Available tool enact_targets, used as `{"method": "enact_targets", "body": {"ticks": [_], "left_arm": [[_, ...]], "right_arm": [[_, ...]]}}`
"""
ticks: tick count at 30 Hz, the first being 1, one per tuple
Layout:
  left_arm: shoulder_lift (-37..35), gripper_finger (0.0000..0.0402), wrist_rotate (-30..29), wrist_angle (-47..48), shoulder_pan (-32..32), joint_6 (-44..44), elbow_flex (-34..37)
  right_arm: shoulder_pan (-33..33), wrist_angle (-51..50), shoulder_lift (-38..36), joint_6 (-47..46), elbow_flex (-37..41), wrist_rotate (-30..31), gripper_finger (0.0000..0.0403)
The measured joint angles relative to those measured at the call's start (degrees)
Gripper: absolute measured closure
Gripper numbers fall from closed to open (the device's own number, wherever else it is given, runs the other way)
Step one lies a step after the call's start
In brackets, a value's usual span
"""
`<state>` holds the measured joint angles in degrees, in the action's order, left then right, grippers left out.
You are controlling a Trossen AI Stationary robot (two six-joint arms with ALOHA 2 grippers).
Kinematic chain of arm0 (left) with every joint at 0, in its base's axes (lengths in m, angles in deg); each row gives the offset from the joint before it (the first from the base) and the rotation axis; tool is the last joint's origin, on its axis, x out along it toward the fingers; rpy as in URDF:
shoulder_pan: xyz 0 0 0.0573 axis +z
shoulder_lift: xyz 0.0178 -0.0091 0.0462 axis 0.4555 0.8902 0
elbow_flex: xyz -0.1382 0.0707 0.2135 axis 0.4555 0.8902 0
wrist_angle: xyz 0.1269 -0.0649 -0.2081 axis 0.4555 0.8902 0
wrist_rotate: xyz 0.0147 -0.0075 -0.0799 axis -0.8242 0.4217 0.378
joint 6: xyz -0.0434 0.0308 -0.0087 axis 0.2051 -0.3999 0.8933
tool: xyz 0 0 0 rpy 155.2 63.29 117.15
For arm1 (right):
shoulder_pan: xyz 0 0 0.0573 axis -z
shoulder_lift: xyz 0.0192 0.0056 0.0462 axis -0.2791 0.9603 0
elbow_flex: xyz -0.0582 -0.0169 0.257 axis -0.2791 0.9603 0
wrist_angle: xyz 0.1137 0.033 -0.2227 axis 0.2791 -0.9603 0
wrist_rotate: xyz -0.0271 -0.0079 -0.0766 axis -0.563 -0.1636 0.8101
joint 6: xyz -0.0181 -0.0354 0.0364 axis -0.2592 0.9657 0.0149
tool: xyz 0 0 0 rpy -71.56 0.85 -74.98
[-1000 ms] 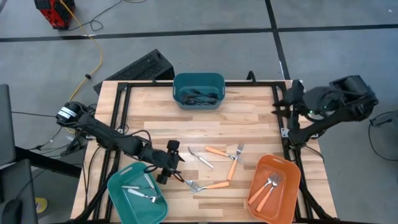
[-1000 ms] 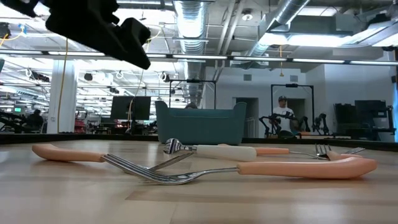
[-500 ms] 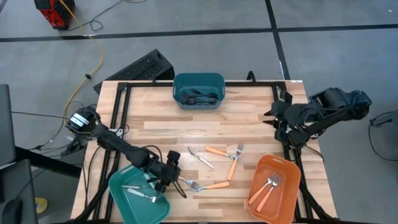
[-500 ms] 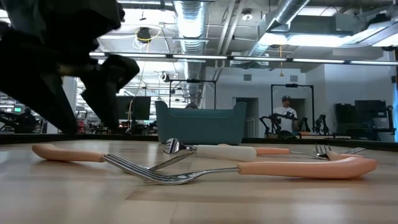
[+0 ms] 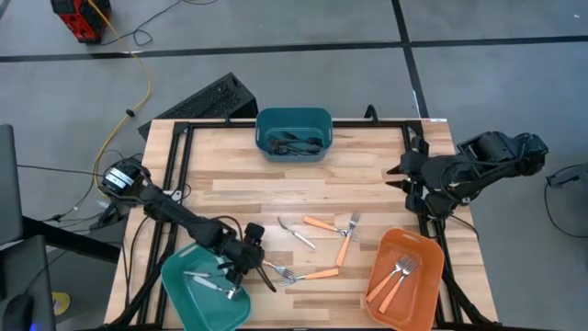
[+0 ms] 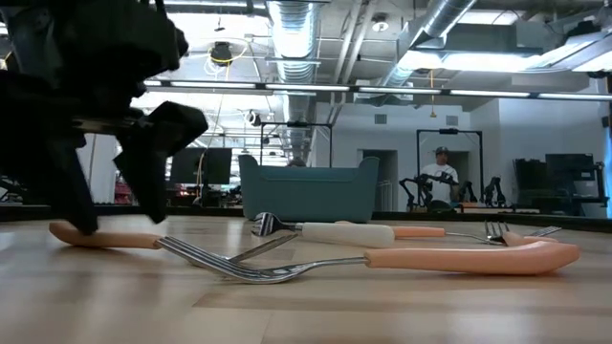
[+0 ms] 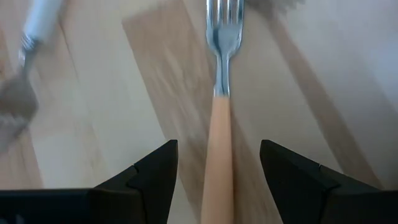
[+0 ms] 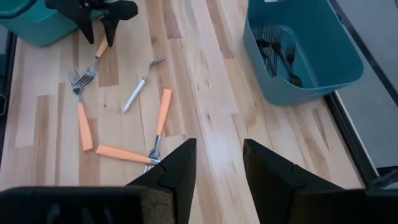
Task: Sort silverware by color (type)
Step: Put the orange fork into the orange bin
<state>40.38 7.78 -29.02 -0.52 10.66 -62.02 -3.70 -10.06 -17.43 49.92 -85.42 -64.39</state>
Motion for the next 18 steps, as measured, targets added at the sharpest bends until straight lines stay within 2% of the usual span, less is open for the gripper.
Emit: {"method": "enact_targets", "body": {"ticks": [10,18], "left_arm": [[0.00,0.0187,5.36,12.64,2.72,-3.05,-7.16],[0.37,0.0187,11.15,15.51,5.98,-4.64,-8.80]], "right_arm": [[0.02,0.02,0.00,0.03,0.00,-0.02,0.0246],[0.02,0.01,0.00,0.15,0.00,-0.02,0.0246]]}}
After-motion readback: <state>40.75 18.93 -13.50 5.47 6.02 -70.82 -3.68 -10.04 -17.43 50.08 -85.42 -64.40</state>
